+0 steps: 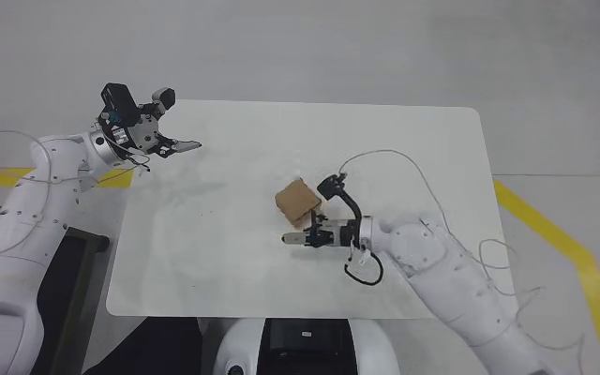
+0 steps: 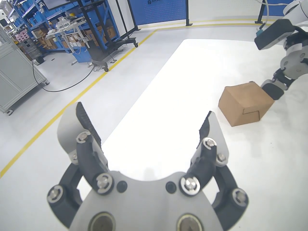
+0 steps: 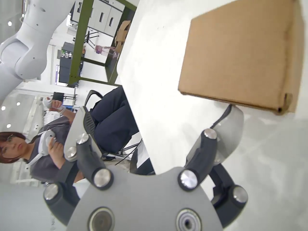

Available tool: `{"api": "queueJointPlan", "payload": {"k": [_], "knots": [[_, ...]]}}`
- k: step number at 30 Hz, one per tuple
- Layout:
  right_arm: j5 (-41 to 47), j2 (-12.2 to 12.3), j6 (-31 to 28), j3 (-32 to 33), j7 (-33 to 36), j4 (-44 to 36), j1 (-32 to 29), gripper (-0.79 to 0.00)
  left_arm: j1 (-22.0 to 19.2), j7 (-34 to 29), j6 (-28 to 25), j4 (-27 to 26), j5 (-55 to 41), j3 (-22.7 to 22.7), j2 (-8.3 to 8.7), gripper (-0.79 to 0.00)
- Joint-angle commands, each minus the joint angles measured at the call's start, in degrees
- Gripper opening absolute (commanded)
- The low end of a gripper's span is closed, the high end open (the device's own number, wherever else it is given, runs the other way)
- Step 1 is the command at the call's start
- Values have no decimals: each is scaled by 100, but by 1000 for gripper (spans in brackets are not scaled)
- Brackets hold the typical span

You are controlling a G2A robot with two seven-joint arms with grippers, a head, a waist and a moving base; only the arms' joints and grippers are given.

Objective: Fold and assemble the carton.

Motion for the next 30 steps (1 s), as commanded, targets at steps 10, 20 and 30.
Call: {"api": "queueJointPlan", "payload": {"k": [10, 20, 30], "knots": [[-2170, 127, -756, 407, -1390, -307, -283, 0, 0, 0, 0, 0, 0, 0, 0, 0], [-4265, 184, -844, 426, -2621, -589, -739, 0, 0, 0, 0, 0, 0, 0, 0, 0], [-5262, 70, -530, -20, -2750, -411, -505, 0, 0, 0, 0, 0, 0, 0, 0, 0]]}}
